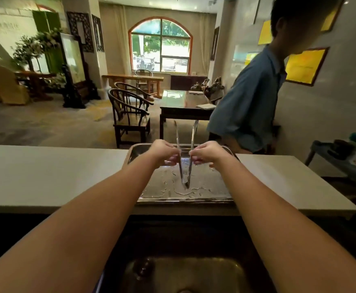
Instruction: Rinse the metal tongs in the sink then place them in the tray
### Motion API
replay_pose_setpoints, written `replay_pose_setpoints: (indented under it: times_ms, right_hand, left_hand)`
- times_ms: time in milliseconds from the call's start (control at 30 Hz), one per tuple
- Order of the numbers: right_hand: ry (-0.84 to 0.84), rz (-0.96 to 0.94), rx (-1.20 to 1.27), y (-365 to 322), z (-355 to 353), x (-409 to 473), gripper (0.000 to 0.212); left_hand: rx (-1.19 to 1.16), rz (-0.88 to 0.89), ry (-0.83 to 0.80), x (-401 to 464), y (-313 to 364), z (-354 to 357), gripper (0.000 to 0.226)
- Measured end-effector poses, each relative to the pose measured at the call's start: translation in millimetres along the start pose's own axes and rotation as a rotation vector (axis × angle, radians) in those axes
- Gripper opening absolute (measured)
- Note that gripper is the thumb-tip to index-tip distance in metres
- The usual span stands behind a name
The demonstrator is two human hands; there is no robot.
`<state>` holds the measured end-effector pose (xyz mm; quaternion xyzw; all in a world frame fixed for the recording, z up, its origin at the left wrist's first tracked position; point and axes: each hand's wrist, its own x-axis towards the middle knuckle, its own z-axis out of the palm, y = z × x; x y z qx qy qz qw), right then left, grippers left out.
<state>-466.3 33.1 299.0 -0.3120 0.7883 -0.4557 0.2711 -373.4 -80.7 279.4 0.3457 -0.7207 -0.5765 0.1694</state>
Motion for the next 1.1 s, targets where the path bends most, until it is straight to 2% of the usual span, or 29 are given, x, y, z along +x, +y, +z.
replay_pose_setpoints:
  times_ms: [167,300,433,567,667,900,1000,1100]
  right_hand:
    - [-0.033,0.132,-0.030,21,9,34,0.029]
    - [-0.022,0.182,-0.094,42,21,56,0.007]
    - [-0.008,0.202,-0.142,57,27,64,0.021]
    - [0.001,0.217,-0.161,68,32,68,0.026]
    - [0.013,0.193,-0.231,75,36,74,0.020]
    - [0.047,0.186,-0.343,77,42,73,0.024]
    - [0.045,0.125,-0.451,78,41,75,0.019]
    - [0.075,0.017,-0.572,63,34,75,0.019]
  left_hand:
    - [0.027,-0.082,0.017,25,-23,11,0.026]
    - [0.084,-0.123,0.032,37,-42,19,0.027]
    - [0.096,-0.146,0.020,43,-53,24,0.025]
    - [0.099,-0.149,0.017,46,-61,31,0.022]
    - [0.149,-0.138,0.025,51,-67,32,0.019]
    - [0.210,-0.120,0.050,51,-71,32,0.019]
    - [0.313,-0.073,0.008,52,-68,27,0.017]
    - [0.454,-0.015,-0.042,47,-49,13,0.025]
